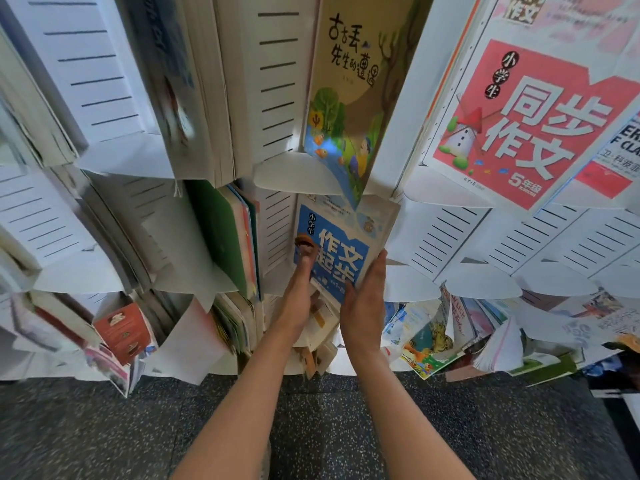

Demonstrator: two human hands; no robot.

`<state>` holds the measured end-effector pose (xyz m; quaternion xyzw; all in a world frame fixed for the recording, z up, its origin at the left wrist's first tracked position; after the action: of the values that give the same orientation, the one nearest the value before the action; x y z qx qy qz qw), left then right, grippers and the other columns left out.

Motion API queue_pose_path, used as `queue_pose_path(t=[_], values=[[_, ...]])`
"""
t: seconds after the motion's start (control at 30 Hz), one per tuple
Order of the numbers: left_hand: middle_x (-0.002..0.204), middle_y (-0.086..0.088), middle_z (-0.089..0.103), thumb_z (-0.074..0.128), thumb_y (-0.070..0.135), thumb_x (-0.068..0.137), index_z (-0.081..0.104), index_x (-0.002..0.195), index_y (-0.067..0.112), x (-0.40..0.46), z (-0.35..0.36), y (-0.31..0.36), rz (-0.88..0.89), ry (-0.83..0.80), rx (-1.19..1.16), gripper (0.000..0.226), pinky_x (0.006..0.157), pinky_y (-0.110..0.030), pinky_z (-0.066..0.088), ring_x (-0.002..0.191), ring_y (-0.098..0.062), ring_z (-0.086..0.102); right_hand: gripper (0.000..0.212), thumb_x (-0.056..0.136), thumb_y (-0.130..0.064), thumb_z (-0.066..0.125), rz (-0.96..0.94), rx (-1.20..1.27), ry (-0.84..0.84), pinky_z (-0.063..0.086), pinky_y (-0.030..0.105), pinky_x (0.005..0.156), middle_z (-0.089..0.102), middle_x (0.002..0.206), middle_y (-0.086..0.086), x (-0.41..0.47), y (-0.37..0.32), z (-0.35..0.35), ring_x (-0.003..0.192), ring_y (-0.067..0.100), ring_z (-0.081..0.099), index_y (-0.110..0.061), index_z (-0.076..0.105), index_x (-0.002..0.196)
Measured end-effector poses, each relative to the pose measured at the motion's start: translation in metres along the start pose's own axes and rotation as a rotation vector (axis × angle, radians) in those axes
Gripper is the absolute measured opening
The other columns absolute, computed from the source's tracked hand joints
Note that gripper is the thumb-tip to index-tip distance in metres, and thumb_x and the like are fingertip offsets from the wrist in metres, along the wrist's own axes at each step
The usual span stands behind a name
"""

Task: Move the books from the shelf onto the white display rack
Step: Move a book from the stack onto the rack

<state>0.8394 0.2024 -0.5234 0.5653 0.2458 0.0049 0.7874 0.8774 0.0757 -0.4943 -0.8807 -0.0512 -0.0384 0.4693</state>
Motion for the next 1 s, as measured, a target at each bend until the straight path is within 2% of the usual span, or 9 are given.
queue_pose_path(t=[0.1, 0.2, 0.37, 0.5, 0.67, 0.73, 0.8, 0.9, 1.0], values=[[0.107, 0.033, 0.053, 0.018, 0.044, 0.108, 0.044, 0.12, 0.053, 0.005, 0.002, 0.003, -0.026, 0.009, 0.018, 0.03, 0.086, -0.023, 0.045, 0.093, 0.018, 0.057, 0.082, 0.097, -0.001, 0.052, 0.035, -0.055, -0.01, 0.048, 0.051, 0.101, 0.022, 0.163, 0.0, 0.004, 0.007, 0.005, 0.14, 0.026, 0.041, -0.025, 0.003, 0.158], [0.12, 0.032, 0.05, 0.018, 0.049, 0.106, 0.035, 0.135, 0.056, 0.003, 0.004, 0.004, -0.024, -0.006, 0.05, 0.034, 0.101, -0.036, 0.041, 0.113, 0.006, 0.049, 0.079, 0.098, -0.006, 0.053, 0.033, -0.042, -0.031, 0.047, 0.046, 0.104, 0.024, 0.162, 0.002, 0.003, 0.005, 0.004, 0.14, 0.026, 0.04, -0.026, 0.005, 0.158], [0.13, 0.025, 0.049, 0.019, 0.048, 0.107, 0.027, 0.151, 0.046, 0.008, 0.012, 0.016, 0.017, 0.015, 0.014, 0.045, 0.096, -0.03, 0.044, 0.114, 0.012, 0.051, 0.089, 0.097, -0.015, 0.06, 0.001, -0.029, -0.014, 0.033, 0.038, 0.112, 0.02, 0.163, 0.001, -0.002, -0.006, -0.007, 0.147, 0.019, 0.027, -0.042, -0.007, 0.149], [0.137, 0.015, 0.044, 0.018, 0.049, 0.106, 0.023, 0.151, 0.047, 0.01, 0.014, 0.018, -0.009, 0.029, 0.011, 0.045, 0.108, -0.047, 0.034, 0.127, -0.009, 0.04, 0.081, 0.099, -0.012, 0.055, 0.056, -0.049, -0.017, 0.045, 0.037, 0.096, 0.037, 0.154, 0.008, 0.01, -0.005, -0.006, 0.132, 0.026, 0.047, -0.027, 0.0, 0.157], [0.128, 0.024, 0.047, 0.02, 0.044, 0.108, 0.022, 0.147, 0.05, 0.01, 0.016, 0.02, -0.012, 0.006, 0.013, 0.04, 0.1, -0.035, 0.037, 0.117, -0.001, 0.046, 0.072, 0.097, -0.011, 0.055, 0.069, -0.129, 0.036, 0.049, 0.041, 0.076, 0.046, 0.132, 0.012, 0.02, -0.002, -0.012, 0.107, 0.033, 0.059, -0.023, 0.017, 0.157], [0.12, 0.03, 0.049, 0.022, 0.042, 0.108, 0.025, 0.145, 0.049, 0.007, 0.016, 0.025, -0.001, -0.002, 0.037, 0.038, 0.093, -0.03, 0.039, 0.11, 0.005, 0.05, 0.072, 0.097, -0.011, 0.057, 0.063, -0.099, 0.033, 0.053, 0.045, 0.079, 0.048, 0.132, 0.01, 0.02, -0.003, -0.014, 0.109, 0.029, 0.06, -0.025, 0.02, 0.157], [0.131, 0.025, 0.052, 0.026, 0.053, 0.105, 0.032, 0.147, 0.049, 0.001, 0.014, 0.025, -0.006, -0.005, 0.091, 0.042, 0.104, -0.039, 0.038, 0.125, -0.003, 0.048, 0.072, 0.097, -0.012, 0.06, 0.086, -0.046, 0.026, 0.055, 0.047, 0.084, 0.05, 0.135, 0.008, 0.021, 0.0, -0.016, 0.113, 0.021, 0.059, -0.027, 0.022, 0.156], [0.158, 0.019, 0.031, 0.025, 0.072, 0.096, 0.034, 0.14, 0.064, -0.013, 0.016, 0.026, 0.034, -0.062, 0.258, 0.045, 0.119, -0.051, 0.027, 0.146, -0.006, 0.027, 0.073, 0.095, -0.017, 0.063, 0.117, 0.011, -0.036, 0.052, 0.049, 0.097, 0.049, 0.143, 0.004, 0.019, -0.002, -0.018, 0.125, 0.015, 0.051, -0.028, 0.023, 0.155], [0.162, 0.022, 0.02, 0.021, 0.081, 0.085, 0.03, 0.142, 0.063, -0.031, 0.016, 0.038, 0.103, -0.076, 0.399, 0.06, 0.123, -0.048, 0.02, 0.148, -0.001, 0.018, 0.074, 0.096, -0.028, 0.064, 0.099, -0.006, -0.064, 0.04, 0.046, 0.111, 0.04, 0.153, 0.003, 0.013, -0.012, -0.03, 0.14, 0.019, 0.039, -0.026, 0.021, 0.156]])
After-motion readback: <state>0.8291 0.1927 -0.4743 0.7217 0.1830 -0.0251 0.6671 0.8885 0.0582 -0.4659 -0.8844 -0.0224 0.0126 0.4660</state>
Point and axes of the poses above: each hand's wrist, its own x-axis towards the middle knuckle, its own z-axis out of the palm, y = z × x, the point moved 10 cm from there along x, towards the middle knuckle
